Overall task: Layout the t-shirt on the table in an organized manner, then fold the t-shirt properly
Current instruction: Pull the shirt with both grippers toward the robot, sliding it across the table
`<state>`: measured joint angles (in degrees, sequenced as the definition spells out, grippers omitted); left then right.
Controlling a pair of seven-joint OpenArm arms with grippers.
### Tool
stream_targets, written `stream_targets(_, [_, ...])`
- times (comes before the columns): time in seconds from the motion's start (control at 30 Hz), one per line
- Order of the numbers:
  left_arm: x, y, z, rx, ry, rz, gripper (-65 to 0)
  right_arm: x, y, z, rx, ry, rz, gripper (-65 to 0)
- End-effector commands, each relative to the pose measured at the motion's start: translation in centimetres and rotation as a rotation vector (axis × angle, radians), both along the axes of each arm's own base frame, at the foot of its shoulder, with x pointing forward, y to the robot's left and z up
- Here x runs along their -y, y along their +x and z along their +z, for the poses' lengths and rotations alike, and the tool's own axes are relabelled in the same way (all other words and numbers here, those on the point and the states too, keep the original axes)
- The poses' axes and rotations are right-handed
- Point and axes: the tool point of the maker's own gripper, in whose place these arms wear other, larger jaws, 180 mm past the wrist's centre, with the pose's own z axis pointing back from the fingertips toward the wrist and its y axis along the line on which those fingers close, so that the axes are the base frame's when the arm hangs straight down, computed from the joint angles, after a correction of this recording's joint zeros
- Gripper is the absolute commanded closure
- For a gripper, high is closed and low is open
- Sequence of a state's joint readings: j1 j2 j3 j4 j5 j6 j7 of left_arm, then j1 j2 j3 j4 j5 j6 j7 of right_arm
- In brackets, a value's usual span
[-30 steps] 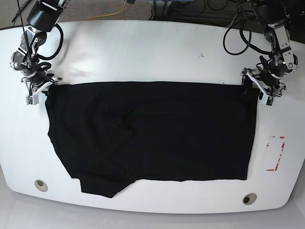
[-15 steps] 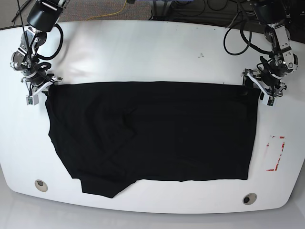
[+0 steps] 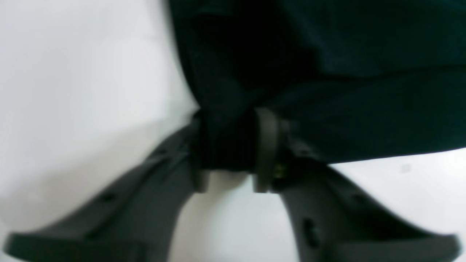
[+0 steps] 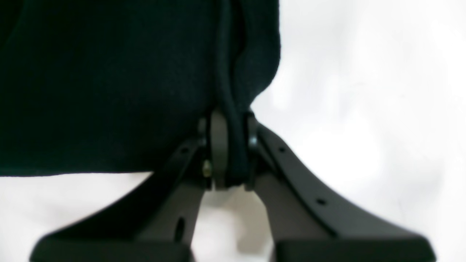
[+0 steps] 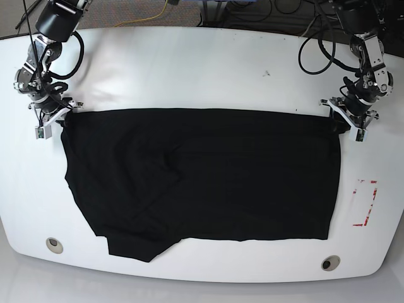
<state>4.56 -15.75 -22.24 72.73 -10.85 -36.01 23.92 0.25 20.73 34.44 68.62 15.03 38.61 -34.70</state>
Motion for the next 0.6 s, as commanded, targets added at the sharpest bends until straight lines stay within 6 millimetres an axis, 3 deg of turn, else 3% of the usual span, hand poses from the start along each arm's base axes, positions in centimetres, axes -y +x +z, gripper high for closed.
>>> stream_targets(0.0, [-0.2, -0.9, -1.3, -0.075, 0.030, -0.019, -5.1, 0.8, 0.6, 1.1, 0.019, -0.026, 0.002, 0.0])
stream_targets(0.1, [-0.2, -1.1, -1.5, -0.081, 0.027, -0.017, 0.0, 0.9, -0.1, 0.7, 0.006, -0.027, 0.000, 0.0])
stream_targets(0.3, [-0.1, -1.3, -1.5, -0.084, 0.028, -0.021, 0.0, 1.0, -0.4, 0.5, -0.002, -0.027, -0.001, 0.0])
stream_targets(0.57, [-0.2, -3.2, -2.3, -0.119, 0.038, -0.028, 0.0, 1.0, -3.3, -0.2, -0.047, -0.059, 0.017, 0.0])
